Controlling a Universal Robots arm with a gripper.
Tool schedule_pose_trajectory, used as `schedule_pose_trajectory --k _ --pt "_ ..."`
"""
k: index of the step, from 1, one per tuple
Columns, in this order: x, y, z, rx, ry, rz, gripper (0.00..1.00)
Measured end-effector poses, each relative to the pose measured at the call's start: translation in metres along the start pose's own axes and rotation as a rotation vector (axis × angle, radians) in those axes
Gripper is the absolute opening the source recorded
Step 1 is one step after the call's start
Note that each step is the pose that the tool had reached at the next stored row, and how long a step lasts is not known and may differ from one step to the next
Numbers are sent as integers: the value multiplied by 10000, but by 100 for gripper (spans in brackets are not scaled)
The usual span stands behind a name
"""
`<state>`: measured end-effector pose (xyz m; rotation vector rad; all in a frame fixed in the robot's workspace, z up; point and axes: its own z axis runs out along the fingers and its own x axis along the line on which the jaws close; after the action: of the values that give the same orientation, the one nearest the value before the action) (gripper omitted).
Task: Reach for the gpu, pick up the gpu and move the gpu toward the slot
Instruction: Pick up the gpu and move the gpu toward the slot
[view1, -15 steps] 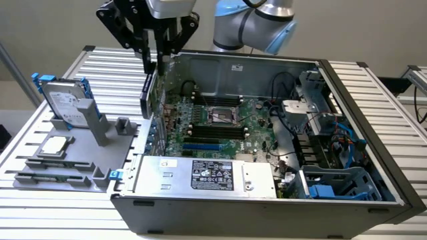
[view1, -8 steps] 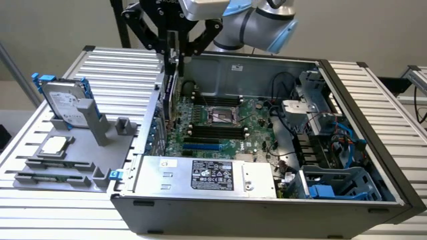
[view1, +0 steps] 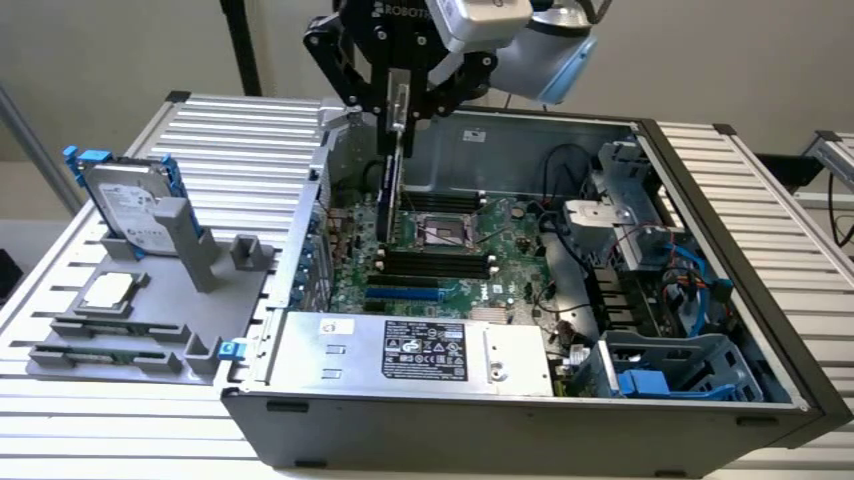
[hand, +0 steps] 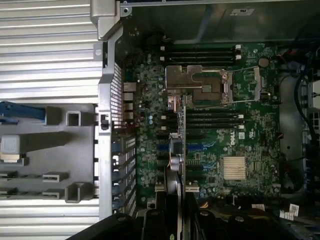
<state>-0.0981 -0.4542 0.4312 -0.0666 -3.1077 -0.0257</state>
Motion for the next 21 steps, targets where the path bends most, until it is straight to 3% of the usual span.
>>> schedule_pose_trajectory --k 9,14,21 --pt "-375 138 126 -1 0 -1 26" --pt "-452 196 198 3 1 -66 26" --pt "-622 206 205 11 5 -286 26"
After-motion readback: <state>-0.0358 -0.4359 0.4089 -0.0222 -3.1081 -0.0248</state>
